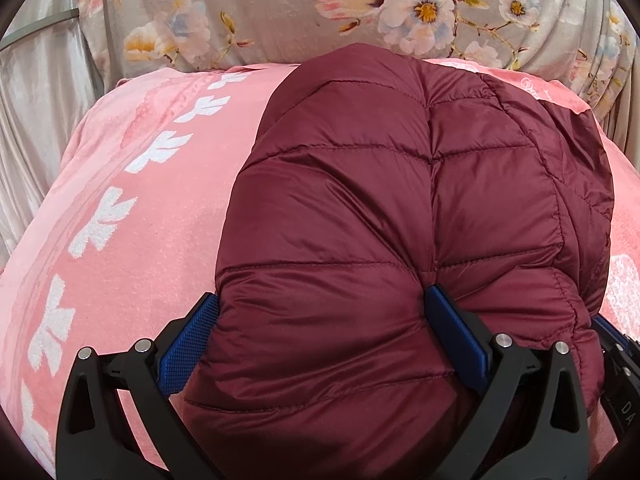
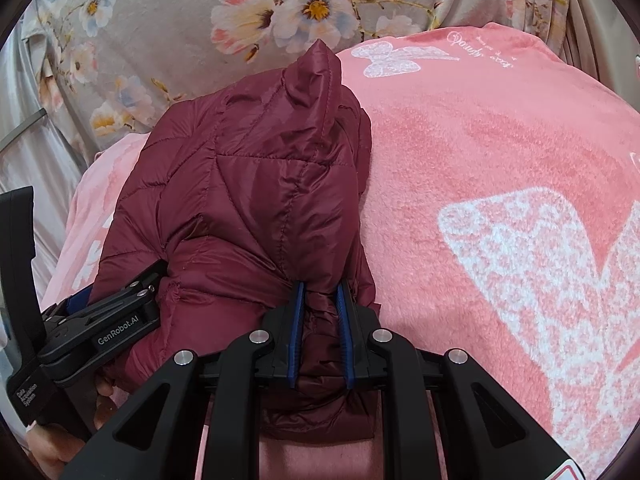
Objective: Fold large clothes
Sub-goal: 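Roll the jacket bundle over with the right tool while the left tool holds it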
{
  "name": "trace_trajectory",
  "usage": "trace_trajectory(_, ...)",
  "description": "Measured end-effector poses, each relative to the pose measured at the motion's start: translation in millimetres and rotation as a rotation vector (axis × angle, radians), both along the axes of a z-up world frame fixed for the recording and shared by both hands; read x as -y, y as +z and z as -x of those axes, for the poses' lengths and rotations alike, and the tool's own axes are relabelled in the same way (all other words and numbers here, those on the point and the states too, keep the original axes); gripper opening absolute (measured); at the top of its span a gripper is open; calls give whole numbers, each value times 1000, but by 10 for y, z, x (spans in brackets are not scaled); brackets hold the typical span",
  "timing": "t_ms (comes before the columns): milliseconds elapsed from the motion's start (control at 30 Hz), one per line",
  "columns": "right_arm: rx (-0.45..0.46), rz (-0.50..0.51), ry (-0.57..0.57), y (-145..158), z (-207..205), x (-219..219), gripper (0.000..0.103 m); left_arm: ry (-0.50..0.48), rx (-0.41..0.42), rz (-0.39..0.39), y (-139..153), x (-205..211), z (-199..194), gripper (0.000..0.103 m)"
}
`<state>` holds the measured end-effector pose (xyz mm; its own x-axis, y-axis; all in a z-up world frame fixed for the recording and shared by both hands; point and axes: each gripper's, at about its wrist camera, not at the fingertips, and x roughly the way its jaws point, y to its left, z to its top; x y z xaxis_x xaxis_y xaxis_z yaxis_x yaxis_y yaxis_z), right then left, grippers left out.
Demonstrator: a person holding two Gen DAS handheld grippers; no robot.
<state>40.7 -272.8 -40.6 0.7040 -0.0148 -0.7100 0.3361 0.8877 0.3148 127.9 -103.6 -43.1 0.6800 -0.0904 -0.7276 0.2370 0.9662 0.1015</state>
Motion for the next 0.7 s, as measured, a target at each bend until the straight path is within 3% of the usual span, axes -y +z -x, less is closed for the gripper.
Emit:
trace_trajectory(133,46,-108,-9,-29,70,150,16,-7,-12,44,36,-56,-7,98)
trace_trajectory(167,55,-142,-13,-17,103,196,21,-16,-33,67,65,-100,-19,98)
trace_trajectory(200,57,-170,-21,18,146,254,29,-28,-77,106,111,-182,-39,98)
trace_trajectory(233,60,-185,-42,52,184,313,44,-33,-114,143,147,-265,-54,98)
trace_trajectory(333,122,-304,-79,139,274,586,47,-10,-227,314,242,-634,-164,98)
trace_trajectory(400,134,-389,-111,154,260,805,47,26,-277,369,255,-807,-272,98)
trace_trajectory(533,24,-429,-86,82,-3,1011,47,43,-367,444,190,-970,-516,98)
trace_trajectory(700,-123,-517,55,-156,-369,944,47,-4,-465,517,66,-928,-658,98)
